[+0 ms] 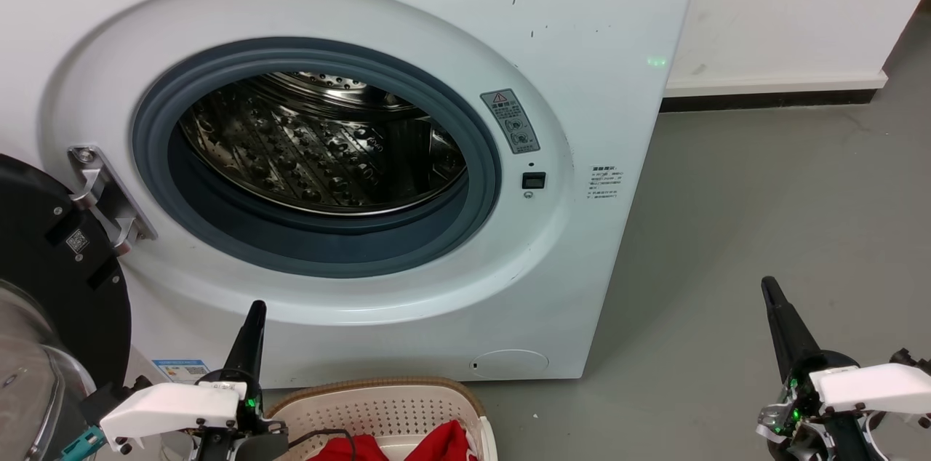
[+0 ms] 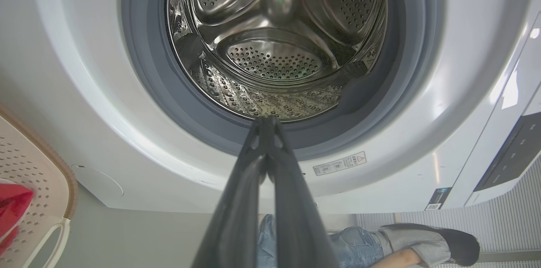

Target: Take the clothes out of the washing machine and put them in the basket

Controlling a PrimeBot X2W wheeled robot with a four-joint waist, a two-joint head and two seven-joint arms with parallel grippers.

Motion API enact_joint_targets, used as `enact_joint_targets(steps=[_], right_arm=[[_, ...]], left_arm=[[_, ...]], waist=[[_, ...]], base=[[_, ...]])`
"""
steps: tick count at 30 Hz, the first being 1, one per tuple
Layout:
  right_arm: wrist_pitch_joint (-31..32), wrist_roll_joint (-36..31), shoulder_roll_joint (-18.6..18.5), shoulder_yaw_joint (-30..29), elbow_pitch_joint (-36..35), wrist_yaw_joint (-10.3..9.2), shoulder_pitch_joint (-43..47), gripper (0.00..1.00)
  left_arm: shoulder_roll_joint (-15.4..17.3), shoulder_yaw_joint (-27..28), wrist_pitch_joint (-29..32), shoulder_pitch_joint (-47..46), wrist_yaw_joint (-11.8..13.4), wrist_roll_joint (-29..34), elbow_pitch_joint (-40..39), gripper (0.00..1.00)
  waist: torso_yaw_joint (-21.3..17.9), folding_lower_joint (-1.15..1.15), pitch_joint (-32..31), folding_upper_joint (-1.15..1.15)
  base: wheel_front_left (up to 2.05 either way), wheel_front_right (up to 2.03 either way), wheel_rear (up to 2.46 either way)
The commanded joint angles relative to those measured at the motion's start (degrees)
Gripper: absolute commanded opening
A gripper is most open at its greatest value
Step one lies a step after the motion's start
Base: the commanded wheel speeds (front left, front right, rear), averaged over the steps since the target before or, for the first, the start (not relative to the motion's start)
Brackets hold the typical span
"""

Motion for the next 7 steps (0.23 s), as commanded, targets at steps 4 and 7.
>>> enact_joint_targets(steps=[4, 7], right_arm=[[0.33, 2.64, 0.02, -0.38, 0.45, -0.01, -1.49, 0.0], [0.42, 3.93, 0.06, -0.53, 0.68, -0.01, -1.7, 0.0]], left_arm=[[-0.08, 0.34, 0.58, -1.38, -0.65, -2.42, 0.17, 0.0], [-0.19, 0.51, 0.7, -1.48, -0.79, -3.64, 0.34, 0.0]], waist=[[0.13, 0.0, 0.1, 0.0], [0.22, 0.0, 0.16, 0.0]], base=[[0.0, 0.0, 0.0], [0.0, 0.0, 0.0]])
